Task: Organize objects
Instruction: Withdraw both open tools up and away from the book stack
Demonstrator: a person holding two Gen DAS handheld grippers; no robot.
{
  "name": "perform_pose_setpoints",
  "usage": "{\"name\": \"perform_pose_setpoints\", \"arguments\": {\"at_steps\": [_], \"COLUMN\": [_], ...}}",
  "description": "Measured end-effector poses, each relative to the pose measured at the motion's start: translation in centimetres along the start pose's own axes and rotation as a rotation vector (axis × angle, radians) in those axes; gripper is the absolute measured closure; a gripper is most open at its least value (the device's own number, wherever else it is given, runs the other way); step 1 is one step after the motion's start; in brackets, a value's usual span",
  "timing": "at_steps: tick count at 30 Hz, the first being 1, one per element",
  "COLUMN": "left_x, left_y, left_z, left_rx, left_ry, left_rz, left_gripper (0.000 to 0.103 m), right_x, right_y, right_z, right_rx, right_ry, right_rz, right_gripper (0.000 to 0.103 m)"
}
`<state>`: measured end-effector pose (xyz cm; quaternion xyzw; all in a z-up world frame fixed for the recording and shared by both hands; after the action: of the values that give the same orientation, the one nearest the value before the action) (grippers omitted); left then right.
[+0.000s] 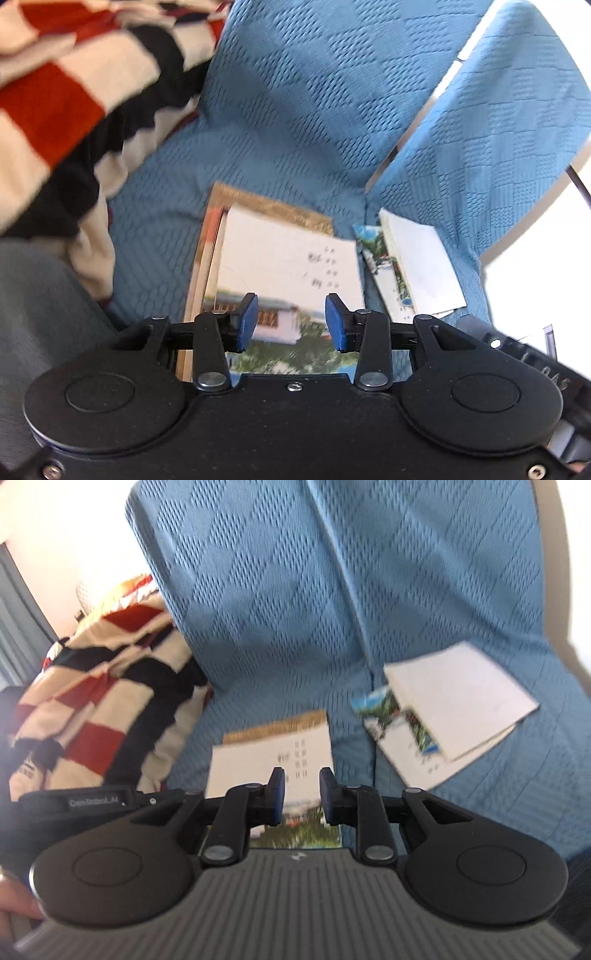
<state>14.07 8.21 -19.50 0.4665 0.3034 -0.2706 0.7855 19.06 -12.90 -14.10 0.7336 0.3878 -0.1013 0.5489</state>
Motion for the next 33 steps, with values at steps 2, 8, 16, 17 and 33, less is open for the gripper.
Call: {"name": "perform_pose_setpoints", "arguments": {"at_steps": [2,8,16,17,33], "left_x": [-1.0,-3.6,-8.0,-8.3,-9.8], "left_y": [0.4,1.0,1.9,1.8,-0.5], "left_z": [0.9,3.5,6.8,7.2,10.9], "left_rx": [0.023,0.051,0.127,0.134,0.188], "left_ry": [-0.015,-0.071,-0.091,-0.096,-0.129], "left_rz": [0.011,0.001,0.098,0.104,0.083], "left_gripper": [0.066,0.065,0.06,0.06,0.037], "right_x": [-1.1,-4.0,-7.7,-8.1,-10.8], "right_y": [0.7,1.9,2.9,3.0,1.9], "right_z": [-0.1,-0.6,-1.1,-1.3,0.9], "right_rx": [0.009,0.03,-0.05,-0.078,-0.012], "right_ry": [0.005,0.036,0.015,0.006,-0.027], "right_rz": [0.018,0.052,0.091,0.097,0.064], "right_gripper": [0.079,0.079,0.079,0.079,0.078]}}
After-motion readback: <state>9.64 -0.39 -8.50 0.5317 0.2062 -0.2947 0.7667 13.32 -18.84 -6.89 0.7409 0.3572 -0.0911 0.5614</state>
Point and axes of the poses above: each gripper's, at about its wrist camera, not at the fingertips, and x roughly the way its jaws point, z to its right, y to its top, the point moved 9 cm from there along x, roughly the way its jaws point, and after that the axes turned 4 degrees about z, right-handed, at the moved point
